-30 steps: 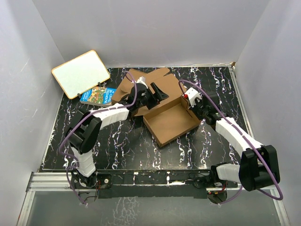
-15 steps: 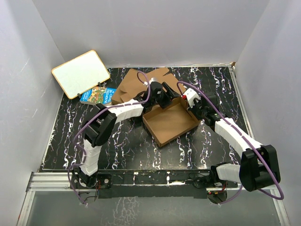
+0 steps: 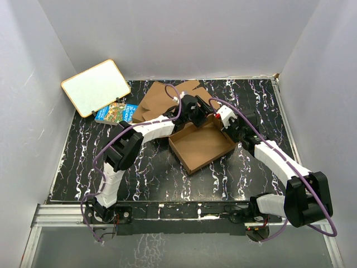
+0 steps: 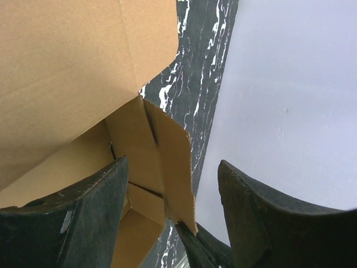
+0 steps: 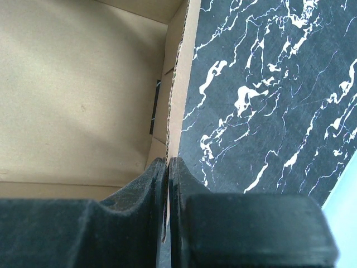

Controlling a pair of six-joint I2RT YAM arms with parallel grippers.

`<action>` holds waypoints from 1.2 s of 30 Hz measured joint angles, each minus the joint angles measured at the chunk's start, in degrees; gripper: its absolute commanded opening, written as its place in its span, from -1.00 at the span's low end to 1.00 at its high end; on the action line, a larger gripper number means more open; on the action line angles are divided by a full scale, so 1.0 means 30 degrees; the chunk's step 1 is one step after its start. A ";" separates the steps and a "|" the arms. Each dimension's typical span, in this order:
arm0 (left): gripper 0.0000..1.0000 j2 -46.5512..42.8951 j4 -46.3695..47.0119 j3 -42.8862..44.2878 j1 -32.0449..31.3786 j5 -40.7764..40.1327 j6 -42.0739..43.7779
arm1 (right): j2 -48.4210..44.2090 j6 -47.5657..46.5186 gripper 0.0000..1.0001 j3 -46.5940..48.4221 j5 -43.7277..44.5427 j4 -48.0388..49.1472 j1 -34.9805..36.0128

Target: Fold the paper box

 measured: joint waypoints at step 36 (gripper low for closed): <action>-1.00 0.1654 0.0335 0.1231 -0.0255 0.0437 -0.0889 | -0.1537 0.0175 0.47 -0.0342 -0.2637 -0.1035 -0.0568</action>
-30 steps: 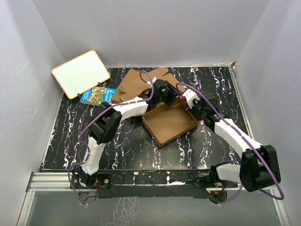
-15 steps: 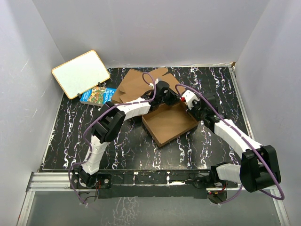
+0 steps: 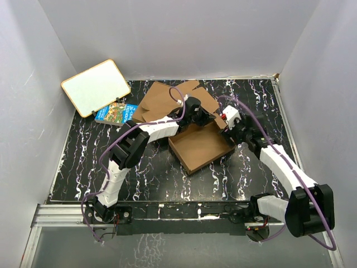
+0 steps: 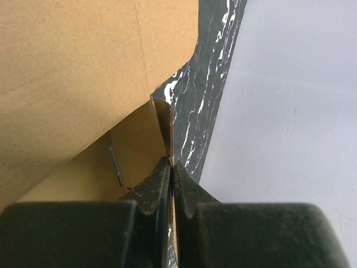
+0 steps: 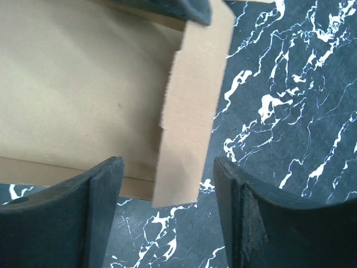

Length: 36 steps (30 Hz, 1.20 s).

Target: Fold the paper box

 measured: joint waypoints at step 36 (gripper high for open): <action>-0.82 -0.0255 0.2280 -0.2186 0.0000 0.0583 0.0612 | 0.9347 0.5836 0.24 0.4787 -1.1657 -0.2441 -0.6994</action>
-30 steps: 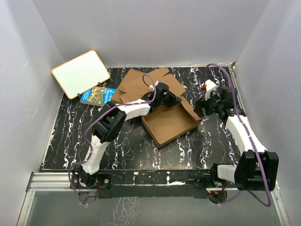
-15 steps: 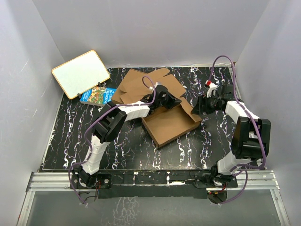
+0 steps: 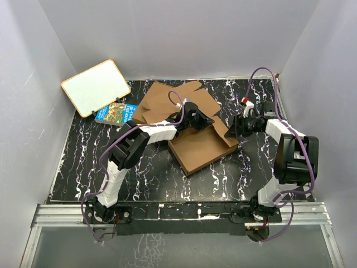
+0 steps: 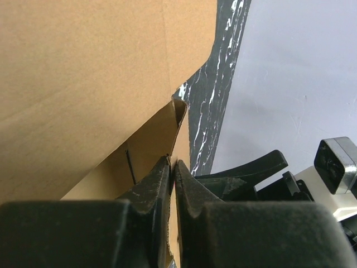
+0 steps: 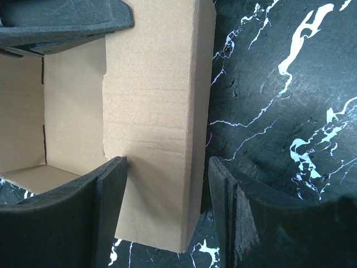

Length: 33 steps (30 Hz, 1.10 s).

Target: Fold the paper box

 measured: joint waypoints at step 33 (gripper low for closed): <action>-0.11 -0.8131 -0.2812 -0.4845 0.0000 -0.2215 0.7963 | -0.0364 -0.0590 -0.04 -0.0029 0.4852 0.0576 0.2412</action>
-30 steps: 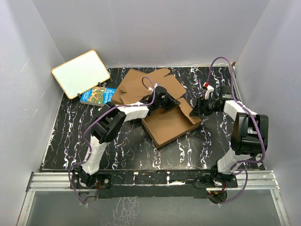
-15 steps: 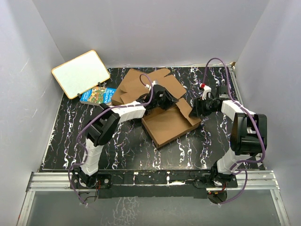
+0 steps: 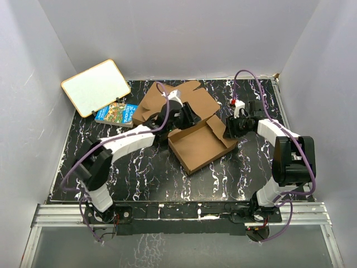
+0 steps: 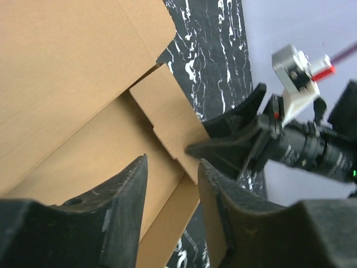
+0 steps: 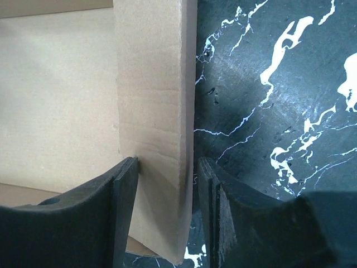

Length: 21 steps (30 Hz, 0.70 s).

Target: Fold the paper box

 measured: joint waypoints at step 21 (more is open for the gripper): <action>0.91 -1.1453 0.3621 -1.4732 0.6156 0.2827 0.2907 | -0.0627 -0.0874 -0.85 -0.0758 0.3082 0.0962 0.1100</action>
